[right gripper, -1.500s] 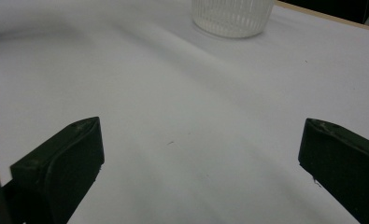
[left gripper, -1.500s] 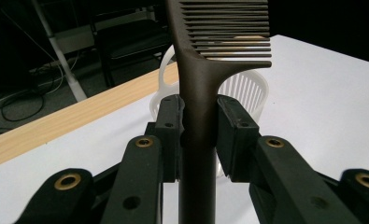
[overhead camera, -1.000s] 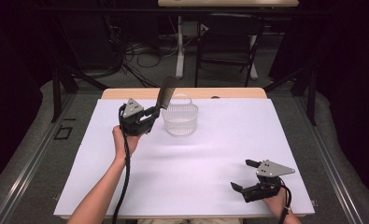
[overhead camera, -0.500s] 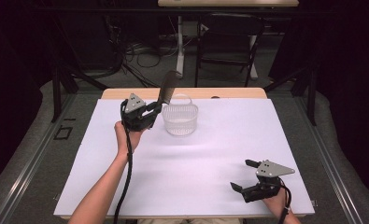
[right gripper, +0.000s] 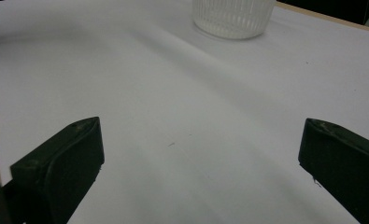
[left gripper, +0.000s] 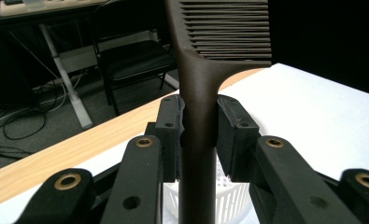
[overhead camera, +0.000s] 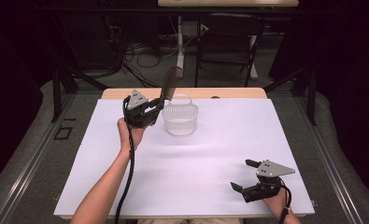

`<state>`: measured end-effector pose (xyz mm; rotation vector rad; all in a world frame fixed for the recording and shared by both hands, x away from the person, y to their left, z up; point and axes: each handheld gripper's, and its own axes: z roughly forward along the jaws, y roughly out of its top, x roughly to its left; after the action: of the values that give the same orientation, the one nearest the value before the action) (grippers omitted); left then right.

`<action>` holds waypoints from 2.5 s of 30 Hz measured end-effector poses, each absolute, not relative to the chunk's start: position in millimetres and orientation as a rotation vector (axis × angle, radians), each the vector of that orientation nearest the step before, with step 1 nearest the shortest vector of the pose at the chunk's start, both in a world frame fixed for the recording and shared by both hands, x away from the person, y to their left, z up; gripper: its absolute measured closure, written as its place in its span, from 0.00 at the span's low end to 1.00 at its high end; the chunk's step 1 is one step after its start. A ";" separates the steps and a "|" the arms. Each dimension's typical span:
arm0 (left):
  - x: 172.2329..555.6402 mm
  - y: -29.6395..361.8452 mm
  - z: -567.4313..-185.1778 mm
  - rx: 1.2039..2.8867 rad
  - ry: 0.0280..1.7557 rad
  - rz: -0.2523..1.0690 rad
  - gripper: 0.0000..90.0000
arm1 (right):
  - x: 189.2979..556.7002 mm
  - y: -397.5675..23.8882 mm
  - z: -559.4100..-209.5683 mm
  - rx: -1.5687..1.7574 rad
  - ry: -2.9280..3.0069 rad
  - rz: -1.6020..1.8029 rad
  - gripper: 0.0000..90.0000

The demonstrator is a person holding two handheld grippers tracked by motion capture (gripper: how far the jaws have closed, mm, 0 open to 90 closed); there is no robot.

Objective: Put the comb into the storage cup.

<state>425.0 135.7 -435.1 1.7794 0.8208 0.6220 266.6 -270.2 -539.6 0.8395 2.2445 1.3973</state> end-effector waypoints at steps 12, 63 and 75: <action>430.1 131.7 -435.6 1.761 0.811 0.624 0.80 | 266.6 -271.1 -539.4 0.842 2.243 1.400 0.00; 458.1 110.5 -438.2 1.777 0.656 0.638 0.80 | 267.5 -273.3 -540.0 0.842 2.248 1.396 0.00; 462.3 105.4 -442.4 1.797 0.593 0.644 0.80 | 267.4 -272.9 -540.0 0.837 2.248 1.400 0.00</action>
<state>462.3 105.4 -442.4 1.7966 0.5926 0.6439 267.4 -272.9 -540.0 0.8368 2.2484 1.4000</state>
